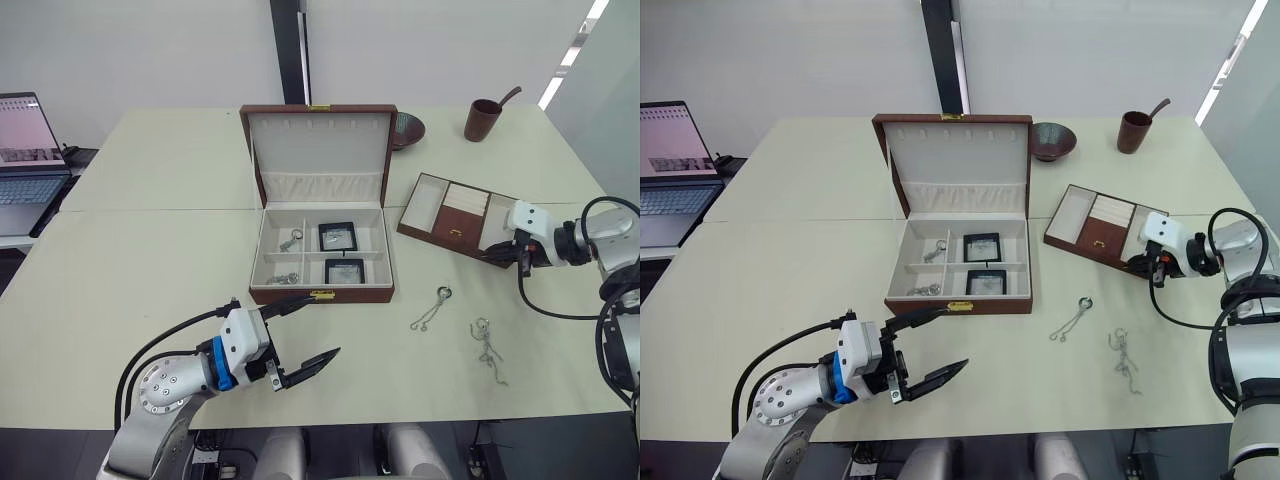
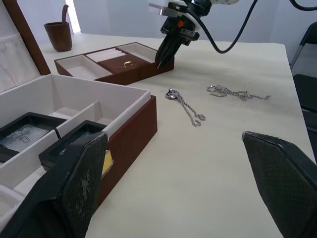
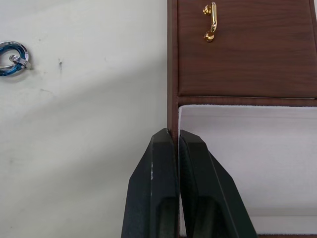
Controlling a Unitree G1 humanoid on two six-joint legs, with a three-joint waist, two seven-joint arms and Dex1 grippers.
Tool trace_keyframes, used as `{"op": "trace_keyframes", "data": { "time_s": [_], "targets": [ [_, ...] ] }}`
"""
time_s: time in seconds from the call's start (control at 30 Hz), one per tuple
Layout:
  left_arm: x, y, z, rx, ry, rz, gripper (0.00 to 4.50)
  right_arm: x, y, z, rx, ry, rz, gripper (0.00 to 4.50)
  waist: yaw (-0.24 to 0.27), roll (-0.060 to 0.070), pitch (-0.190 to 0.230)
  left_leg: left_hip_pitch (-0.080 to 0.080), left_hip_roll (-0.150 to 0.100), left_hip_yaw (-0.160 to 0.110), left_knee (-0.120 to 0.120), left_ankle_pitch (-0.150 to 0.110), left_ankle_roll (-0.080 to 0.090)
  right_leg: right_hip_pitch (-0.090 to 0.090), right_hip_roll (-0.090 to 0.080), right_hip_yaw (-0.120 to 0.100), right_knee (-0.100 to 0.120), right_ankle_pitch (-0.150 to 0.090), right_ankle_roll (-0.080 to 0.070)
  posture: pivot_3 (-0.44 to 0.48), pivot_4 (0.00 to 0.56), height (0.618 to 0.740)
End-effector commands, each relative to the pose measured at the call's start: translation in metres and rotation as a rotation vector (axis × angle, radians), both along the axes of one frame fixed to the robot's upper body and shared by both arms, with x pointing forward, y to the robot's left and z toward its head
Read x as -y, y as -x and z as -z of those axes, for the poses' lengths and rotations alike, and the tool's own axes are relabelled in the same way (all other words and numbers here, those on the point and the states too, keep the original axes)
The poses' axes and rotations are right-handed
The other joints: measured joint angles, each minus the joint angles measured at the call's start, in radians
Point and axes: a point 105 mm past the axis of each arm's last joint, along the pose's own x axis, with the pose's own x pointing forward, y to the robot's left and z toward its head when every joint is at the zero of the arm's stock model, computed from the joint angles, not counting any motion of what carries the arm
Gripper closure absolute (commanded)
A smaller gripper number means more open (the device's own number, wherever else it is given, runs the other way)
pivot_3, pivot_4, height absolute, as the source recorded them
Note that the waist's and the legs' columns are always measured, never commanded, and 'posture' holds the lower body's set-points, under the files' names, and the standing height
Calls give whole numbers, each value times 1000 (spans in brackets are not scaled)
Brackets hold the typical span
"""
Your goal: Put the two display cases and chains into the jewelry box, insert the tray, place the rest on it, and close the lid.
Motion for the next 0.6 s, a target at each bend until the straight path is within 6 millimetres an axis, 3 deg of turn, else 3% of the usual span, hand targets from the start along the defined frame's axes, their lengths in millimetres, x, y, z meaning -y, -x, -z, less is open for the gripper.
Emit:
{"op": "trace_keyframes", "data": {
  "time_s": [0.03,0.23,0.37,0.47,0.6],
  "targets": [
    [0,-3,-11,31,36,-6,0,20,3,-35,93,-62,48,4479,0,1,1,0,0,0,0,0,0,0,0,0,0,0,0,0,150,740],
    [1,-2,-13,23,42,-2,0,40,27,-51,87,-112,37,4479,3,2,1,-1,0,0,0,0,0,0,-1,0,-1,0,0,0,150,740],
    [1,-3,-18,9,61,0,0,45,53,-59,52,-98,-5,4479,3,3,1,0,0,-1,0,0,0,0,-1,0,0,0,0,0,150,740],
    [1,-2,-20,1,65,6,0,41,74,-65,28,-76,-27,4479,4,5,1,-1,1,-1,0,0,0,0,-1,0,0,0,0,0,150,740],
    [-1,0,-19,-22,63,1,0,20,98,-70,-11,-74,-75,4479,-1,7,0,1,0,-1,0,0,0,1,0,0,0,0,0,0,150,740]
  ]
}}
